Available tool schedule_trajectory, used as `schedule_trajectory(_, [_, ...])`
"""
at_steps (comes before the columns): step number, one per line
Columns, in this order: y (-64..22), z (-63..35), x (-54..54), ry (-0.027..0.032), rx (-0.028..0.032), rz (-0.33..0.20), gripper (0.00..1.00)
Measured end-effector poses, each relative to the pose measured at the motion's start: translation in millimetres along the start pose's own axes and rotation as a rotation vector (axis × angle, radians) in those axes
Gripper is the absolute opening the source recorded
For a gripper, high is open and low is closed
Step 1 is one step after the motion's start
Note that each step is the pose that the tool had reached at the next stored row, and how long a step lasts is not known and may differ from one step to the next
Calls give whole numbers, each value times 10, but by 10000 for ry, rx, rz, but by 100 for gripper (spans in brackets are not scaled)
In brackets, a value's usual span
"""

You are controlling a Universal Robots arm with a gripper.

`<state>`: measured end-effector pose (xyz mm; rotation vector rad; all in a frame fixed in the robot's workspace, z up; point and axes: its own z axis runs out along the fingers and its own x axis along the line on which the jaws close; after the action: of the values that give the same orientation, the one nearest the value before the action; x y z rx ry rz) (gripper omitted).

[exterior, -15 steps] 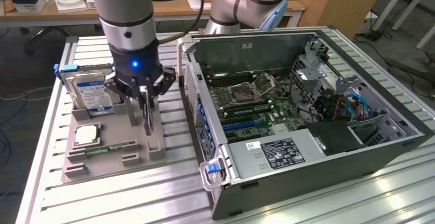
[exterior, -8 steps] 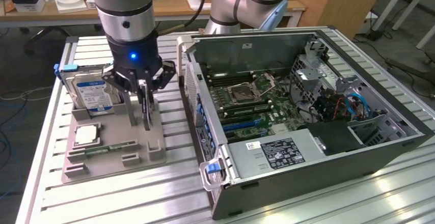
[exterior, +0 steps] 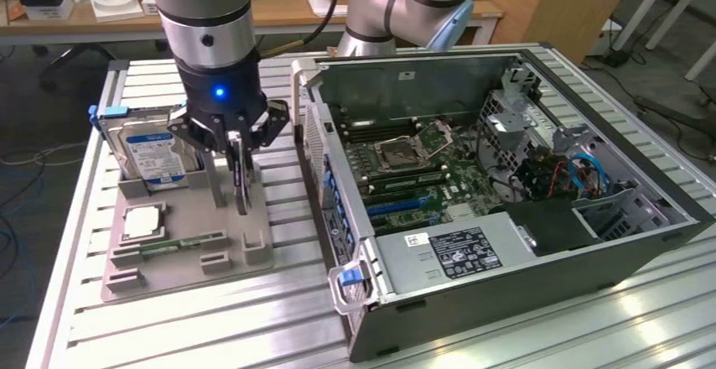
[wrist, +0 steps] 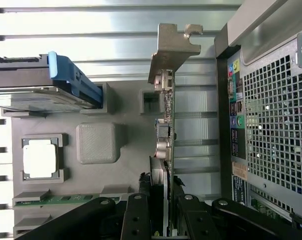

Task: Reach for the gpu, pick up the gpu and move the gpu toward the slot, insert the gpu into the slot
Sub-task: 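Pick up the gpu and move the gpu toward the slot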

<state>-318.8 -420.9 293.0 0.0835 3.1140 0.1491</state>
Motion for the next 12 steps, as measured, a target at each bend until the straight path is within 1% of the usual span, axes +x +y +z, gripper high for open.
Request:
schedule_trajectory(1, [1, -10, 0, 4, 1, 0, 27])
schedule_trajectory(3, [6, -63, -1, 2, -12, 1, 27])
schedule_trajectory(12, [45, -468, -10, 0, -17, 1, 27])
